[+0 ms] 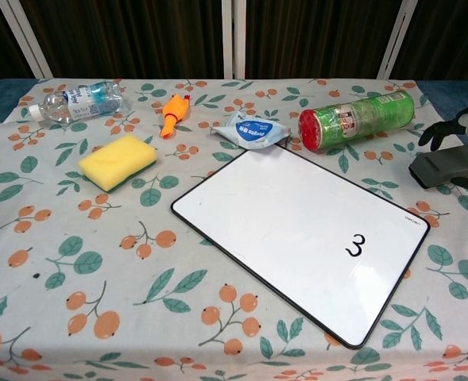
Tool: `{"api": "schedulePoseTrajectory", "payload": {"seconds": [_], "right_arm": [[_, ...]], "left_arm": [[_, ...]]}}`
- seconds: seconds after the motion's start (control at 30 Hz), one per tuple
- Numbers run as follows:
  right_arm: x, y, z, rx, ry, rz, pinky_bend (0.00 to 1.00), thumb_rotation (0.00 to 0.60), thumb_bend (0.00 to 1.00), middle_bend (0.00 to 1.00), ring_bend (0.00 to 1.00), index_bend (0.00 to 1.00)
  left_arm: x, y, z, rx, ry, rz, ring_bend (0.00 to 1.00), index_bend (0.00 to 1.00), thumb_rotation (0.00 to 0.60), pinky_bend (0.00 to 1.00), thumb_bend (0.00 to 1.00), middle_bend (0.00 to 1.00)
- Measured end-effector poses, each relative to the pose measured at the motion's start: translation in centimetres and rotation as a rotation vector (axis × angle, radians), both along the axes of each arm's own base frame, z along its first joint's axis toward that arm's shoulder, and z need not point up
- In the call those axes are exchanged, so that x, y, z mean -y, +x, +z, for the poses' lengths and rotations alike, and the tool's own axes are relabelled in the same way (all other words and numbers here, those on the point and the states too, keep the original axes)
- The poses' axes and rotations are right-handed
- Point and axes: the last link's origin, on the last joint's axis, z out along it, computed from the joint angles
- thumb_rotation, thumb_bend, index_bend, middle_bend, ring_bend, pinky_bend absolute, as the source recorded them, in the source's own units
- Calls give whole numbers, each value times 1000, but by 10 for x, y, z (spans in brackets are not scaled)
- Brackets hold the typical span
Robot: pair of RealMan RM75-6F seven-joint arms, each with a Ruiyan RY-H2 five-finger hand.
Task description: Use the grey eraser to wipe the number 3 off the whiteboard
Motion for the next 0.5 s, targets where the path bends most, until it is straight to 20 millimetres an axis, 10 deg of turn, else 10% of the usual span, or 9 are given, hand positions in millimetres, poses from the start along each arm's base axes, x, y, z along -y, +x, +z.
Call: {"api": "schedulePoseTrajectory", "payload": {"seconds": [0.5], "right_arm": [[2,1,-7,-10,14,-13,74,600,318,320,236,342]], "left_arm": [[0,-5,-1,5,0,18,119,128,286,227,34,104]]}}
